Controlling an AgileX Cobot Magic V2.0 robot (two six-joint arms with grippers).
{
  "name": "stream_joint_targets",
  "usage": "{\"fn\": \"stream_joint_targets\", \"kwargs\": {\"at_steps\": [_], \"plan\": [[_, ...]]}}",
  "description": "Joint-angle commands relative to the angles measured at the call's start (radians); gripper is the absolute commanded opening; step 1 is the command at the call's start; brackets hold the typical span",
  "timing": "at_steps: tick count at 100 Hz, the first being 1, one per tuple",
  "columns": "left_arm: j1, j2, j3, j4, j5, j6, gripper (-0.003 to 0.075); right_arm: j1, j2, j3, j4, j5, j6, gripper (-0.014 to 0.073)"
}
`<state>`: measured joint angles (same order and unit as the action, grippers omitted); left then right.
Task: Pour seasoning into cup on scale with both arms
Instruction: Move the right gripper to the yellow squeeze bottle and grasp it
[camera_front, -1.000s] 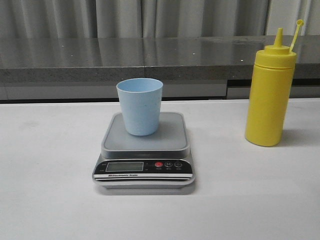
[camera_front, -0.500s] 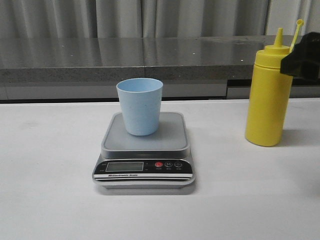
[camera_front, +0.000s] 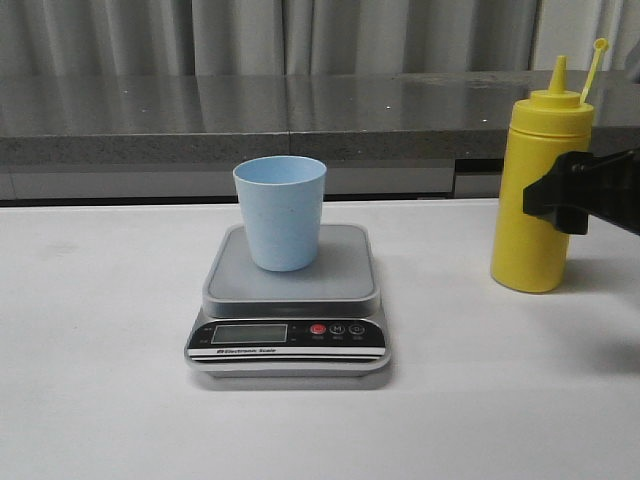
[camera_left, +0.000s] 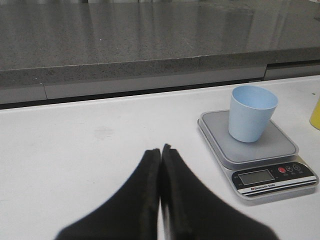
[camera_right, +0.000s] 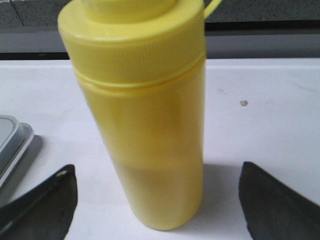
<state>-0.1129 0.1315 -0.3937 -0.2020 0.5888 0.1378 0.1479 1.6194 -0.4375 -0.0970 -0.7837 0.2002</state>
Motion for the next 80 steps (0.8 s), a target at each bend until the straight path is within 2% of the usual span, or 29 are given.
{"fn": "stream_joint_targets", "kwargs": {"at_steps": [1,80], "plan": [[0.002,0.012,-0.025,-0.019,-0.080,-0.009,-0.0020,0.002,-0.002,-0.044,-0.022,-0.102,-0.001,0.0646],[0.002,0.012,-0.025,-0.019,-0.080,-0.009,-0.0020,0.012,0.233,-0.252,-0.062,-0.126,-0.001,0.0644]]}}
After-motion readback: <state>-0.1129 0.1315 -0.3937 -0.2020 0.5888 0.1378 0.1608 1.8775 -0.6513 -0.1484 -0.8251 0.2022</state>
